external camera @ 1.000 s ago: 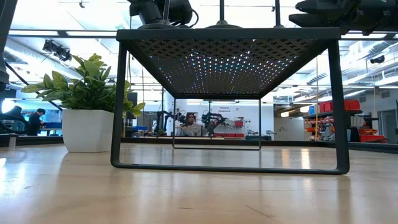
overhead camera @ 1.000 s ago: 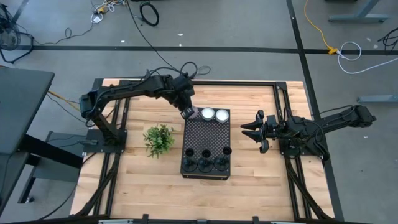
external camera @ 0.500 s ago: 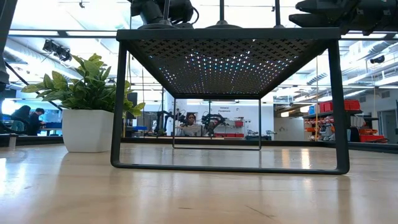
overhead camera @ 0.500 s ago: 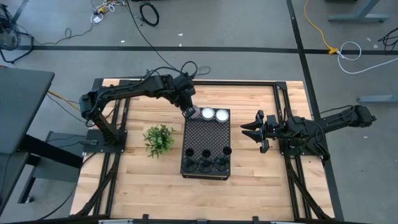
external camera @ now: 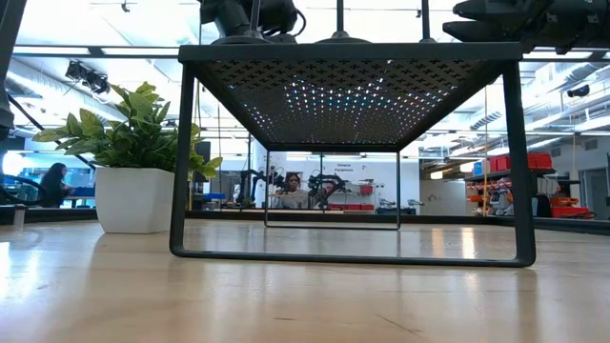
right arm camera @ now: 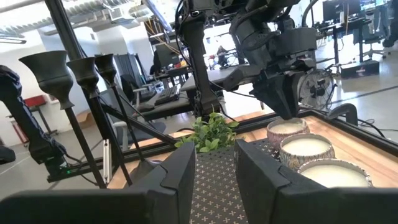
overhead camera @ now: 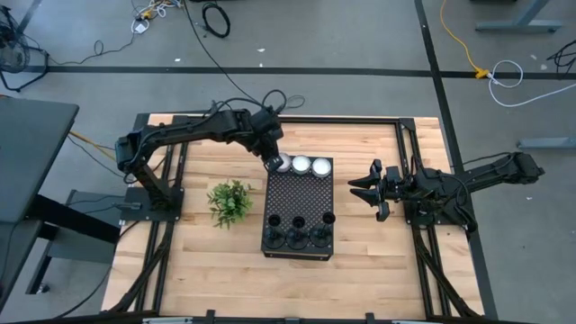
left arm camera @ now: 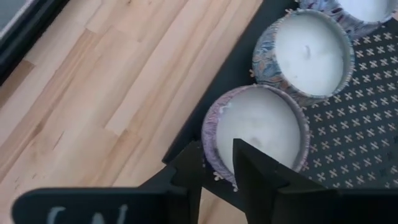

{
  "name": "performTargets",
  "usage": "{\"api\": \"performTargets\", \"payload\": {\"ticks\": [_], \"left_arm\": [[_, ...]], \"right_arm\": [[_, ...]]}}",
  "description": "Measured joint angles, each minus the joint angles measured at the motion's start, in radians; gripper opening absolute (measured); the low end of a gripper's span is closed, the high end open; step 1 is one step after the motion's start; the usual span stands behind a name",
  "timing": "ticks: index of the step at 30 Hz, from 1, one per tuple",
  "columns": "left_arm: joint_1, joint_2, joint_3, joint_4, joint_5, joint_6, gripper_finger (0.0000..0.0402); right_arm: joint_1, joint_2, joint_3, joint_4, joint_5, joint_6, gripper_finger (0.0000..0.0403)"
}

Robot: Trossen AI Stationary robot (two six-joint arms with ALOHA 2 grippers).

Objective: Pick & Place candle stick holders
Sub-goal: Return to Home Position

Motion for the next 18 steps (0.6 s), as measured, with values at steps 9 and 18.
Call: {"api": "performTargets", "payload": {"ticks": [9, 18], "left_arm": [[0.0, -0.051, 0.001, -0.071, -0.009, 0.034, 0.0097], [-0.029, -0.23, 0.001, -0.041, -0.058, 0.105, 0.0094]], "right_arm": [[0.0, 0.0, 0.0, 0.001, 0.004, -0.01, 0.0111], [0.0, 0.0, 0.0, 0.046, 0.028, -0.034, 0.0111]]}}
